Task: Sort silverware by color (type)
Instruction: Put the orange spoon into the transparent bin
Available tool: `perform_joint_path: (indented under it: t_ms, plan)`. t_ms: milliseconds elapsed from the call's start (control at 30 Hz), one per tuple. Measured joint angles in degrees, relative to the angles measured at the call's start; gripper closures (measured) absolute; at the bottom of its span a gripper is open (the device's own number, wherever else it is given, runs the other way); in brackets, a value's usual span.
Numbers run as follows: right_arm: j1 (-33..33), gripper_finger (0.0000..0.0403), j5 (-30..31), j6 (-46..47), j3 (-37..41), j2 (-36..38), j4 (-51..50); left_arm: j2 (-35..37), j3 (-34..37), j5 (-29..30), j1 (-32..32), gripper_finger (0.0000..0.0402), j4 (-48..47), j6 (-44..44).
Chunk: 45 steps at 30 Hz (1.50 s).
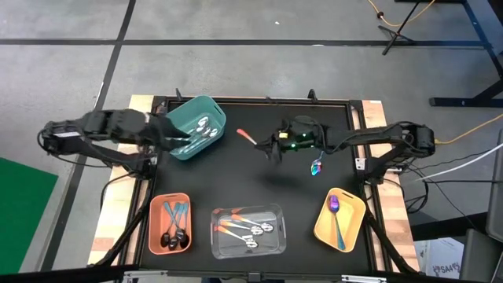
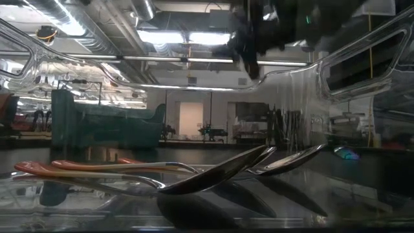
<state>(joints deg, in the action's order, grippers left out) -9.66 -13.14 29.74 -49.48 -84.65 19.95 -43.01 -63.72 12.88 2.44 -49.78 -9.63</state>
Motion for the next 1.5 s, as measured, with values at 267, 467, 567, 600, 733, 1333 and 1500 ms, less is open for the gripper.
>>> perform_joint_path:
  t_ms: [267, 467, 567, 600, 733, 1333, 1500]
  plan:
    - [8.9, 0.0402, 6.6, -9.8, -18.3, 0.0, -22.6, 11.7, 0.0, 1.5, 0.0, 0.0313, -2.5, 3.4]
    - [14.9, 0.0402, 7.6, -12.2, -23.4, 0.0, -24.6, 17.8, 0.1, 1.7, 0.0, 0.0313, -2.6, 4.3]
    - [17.3, 0.0402, 7.7, -12.2, -23.6, 0.0, -24.4, 20.6, 2.7, 1.7, 0.0, 0.0313, -1.7, 5.5]
    - [18.0, 0.0402, 7.9, -12.2, -23.6, 0.0, -24.7, 21.8, 4.5, 1.7, 0.0, 0.0313, -1.4, 5.7]
    - [20.2, 0.0402, 9.6, -12.2, -23.6, 0.0, -24.8, 27.7, 14.2, 1.2, 0.0, 0.0313, 4.9, 5.8]
    - [21.7, 0.0402, 9.4, -11.6, -23.6, -3.2, -23.9, 42.5, 46.8, -9.0, 0.0, 0.0313, 32.5, 8.6]
    - [22.2, 0.0402, 6.3, -9.1, -23.6, -5.8, -22.4, 42.8, 53.0, -13.6, 0.0, 0.0313, 40.7, 9.9]
